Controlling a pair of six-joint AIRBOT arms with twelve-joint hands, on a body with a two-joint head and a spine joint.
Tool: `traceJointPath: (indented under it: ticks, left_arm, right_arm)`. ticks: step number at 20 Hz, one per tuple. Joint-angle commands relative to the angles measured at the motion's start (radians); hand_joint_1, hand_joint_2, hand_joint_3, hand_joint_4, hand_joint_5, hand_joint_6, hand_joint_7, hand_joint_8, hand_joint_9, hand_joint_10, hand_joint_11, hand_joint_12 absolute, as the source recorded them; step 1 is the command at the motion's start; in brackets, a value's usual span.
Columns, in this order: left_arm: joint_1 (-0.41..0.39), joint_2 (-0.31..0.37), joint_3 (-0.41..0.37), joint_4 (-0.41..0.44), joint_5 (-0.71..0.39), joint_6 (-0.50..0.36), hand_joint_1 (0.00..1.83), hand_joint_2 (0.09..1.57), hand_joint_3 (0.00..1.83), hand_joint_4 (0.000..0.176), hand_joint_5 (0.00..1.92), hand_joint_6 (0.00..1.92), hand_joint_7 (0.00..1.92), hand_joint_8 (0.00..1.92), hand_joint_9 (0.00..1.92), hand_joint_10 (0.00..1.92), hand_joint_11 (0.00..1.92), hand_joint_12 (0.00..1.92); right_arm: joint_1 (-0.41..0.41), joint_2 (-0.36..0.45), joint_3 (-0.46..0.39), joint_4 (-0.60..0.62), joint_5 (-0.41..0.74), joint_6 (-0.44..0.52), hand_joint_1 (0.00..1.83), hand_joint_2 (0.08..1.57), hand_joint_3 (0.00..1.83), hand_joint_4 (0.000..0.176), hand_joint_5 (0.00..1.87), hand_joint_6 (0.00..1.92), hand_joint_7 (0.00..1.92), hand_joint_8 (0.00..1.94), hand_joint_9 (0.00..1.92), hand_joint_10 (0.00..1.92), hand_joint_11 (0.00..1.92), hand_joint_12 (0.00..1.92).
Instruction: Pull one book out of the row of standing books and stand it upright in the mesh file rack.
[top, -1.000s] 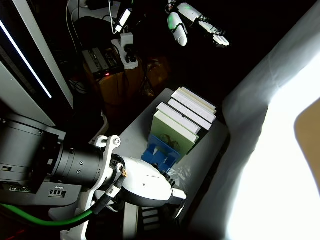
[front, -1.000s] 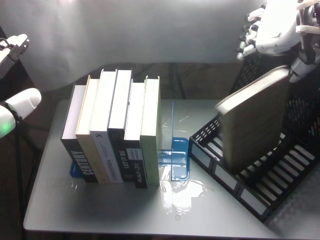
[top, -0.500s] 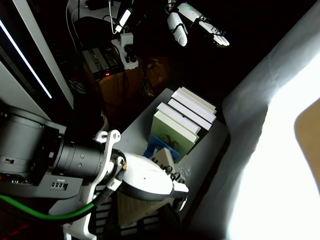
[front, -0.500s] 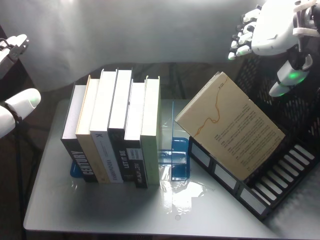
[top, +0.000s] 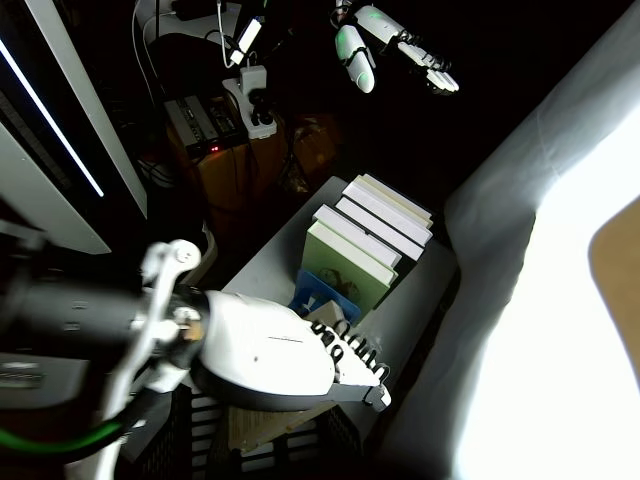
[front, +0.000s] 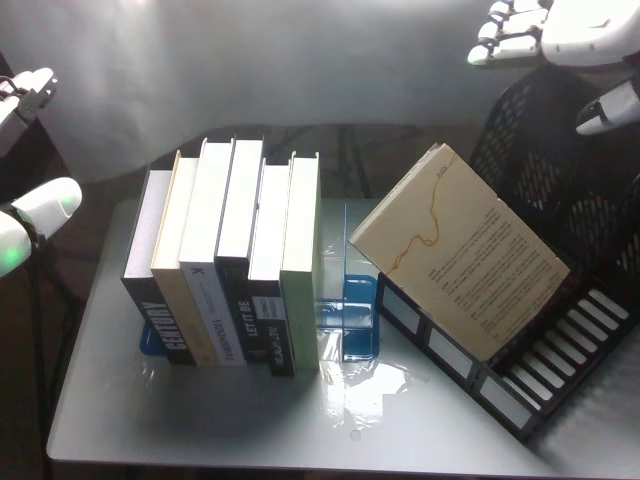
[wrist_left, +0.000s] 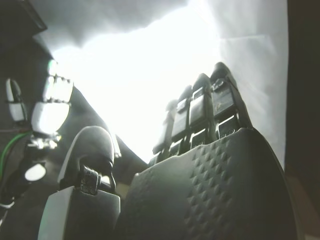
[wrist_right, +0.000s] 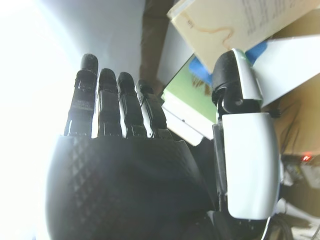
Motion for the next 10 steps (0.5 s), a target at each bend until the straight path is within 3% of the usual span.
traceJointPath:
  ticks: [1, 2, 4, 5, 6, 7, 8, 9, 10]
  left_arm:
    - [-0.002, 0.006, 0.002, -0.014, -0.127, -0.003, 0.15, 1.42, 0.0, 0.025, 0.0, 0.0, 0.0, 0.0, 0.0, 0.0, 0.0, 0.0]
    - [-0.002, 0.006, 0.0, -0.015, -0.127, -0.003, 0.16, 1.43, 0.0, 0.026, 0.0, 0.0, 0.0, 0.0, 0.0, 0.0, 0.0, 0.0]
    - [-0.001, 0.006, -0.003, -0.018, -0.128, -0.003, 0.17, 1.43, 0.0, 0.026, 0.0, 0.0, 0.0, 0.0, 0.0, 0.0, 0.0, 0.0]
    - [0.001, 0.007, -0.005, -0.019, -0.128, -0.003, 0.18, 1.43, 0.0, 0.012, 0.0, 0.0, 0.0, 0.0, 0.0, 0.0, 0.0, 0.0]
    - [0.002, 0.007, -0.006, -0.02, -0.128, -0.003, 0.18, 1.43, 0.0, 0.012, 0.0, 0.0, 0.0, 0.0, 0.0, 0.0, 0.0, 0.0]
    - [0.004, 0.007, -0.008, -0.022, -0.128, -0.003, 0.18, 1.42, 0.0, 0.005, 0.0, 0.0, 0.0, 0.0, 0.0, 0.0, 0.0, 0.0]
    - [0.006, 0.007, -0.009, -0.024, -0.128, -0.003, 0.18, 1.43, 0.0, 0.002, 0.0, 0.0, 0.0, 0.0, 0.0, 0.0, 0.0, 0.0]
    - [0.008, 0.008, -0.011, -0.025, -0.128, -0.003, 0.18, 1.43, 0.0, 0.003, 0.0, 0.0, 0.0, 0.0, 0.0, 0.0, 0.0, 0.0]
    - [0.009, 0.008, -0.012, -0.025, -0.129, -0.003, 0.18, 1.43, 0.0, 0.013, 0.0, 0.0, 0.0, 0.0, 0.0, 0.0, 0.0, 0.0]
  right_arm:
    - [0.015, 0.023, -0.007, 0.115, -0.097, -0.088, 0.54, 1.22, 0.02, 0.005, 0.0, 0.0, 0.0, 0.0, 0.0, 0.0, 0.0, 0.0]
    - [0.017, 0.039, -0.014, 0.249, -0.078, -0.142, 0.56, 1.2, 0.01, 0.001, 0.0, 0.0, 0.0, 0.0, 0.0, 0.0, 0.0, 0.0]
    - [0.015, 0.056, -0.003, 0.633, -0.034, -0.383, 0.57, 1.2, 0.01, 0.0, 0.0, 0.0, 0.0, 0.0, 0.0, 0.0, 0.0, 0.0]
    - [0.0, 0.058, 0.009, 0.84, 0.001, -0.489, 0.52, 1.21, 0.01, 0.004, 0.0, 0.0, 0.0, 0.0, 0.0, 0.0, 0.0, 0.0]
    - [-0.026, 0.059, 0.024, 1.057, 0.052, -0.603, 0.52, 1.21, 0.01, 0.004, 0.0, 0.0, 0.0, 0.0, 0.0, 0.0, 0.0, 0.0]
    - [-0.06, 0.059, 0.043, 1.282, 0.126, -0.717, 0.49, 1.2, 0.01, 0.044, 0.0, 0.0, 0.0, 0.0, 0.0, 0.0, 0.0, 0.0]
    - [-0.086, 0.059, 0.053, 1.406, 0.179, -0.752, 0.59, 1.18, 0.0, 0.078, 0.0, 0.0, 0.0, 0.0, 0.0, 0.0, 0.0, 0.0]
    - [-0.114, 0.06, 0.056, 1.515, 0.224, -0.784, 0.59, 1.18, 0.0, 0.082, 0.0, 0.0, 0.0, 0.0, 0.01, 0.0, 0.0, 0.0]
    - [-0.14, 0.063, 0.056, 1.606, 0.269, -0.811, 0.55, 1.18, 0.0, 0.072, 0.0, 0.0, 0.0, 0.0, 0.01, 0.0, 0.0, 0.0]
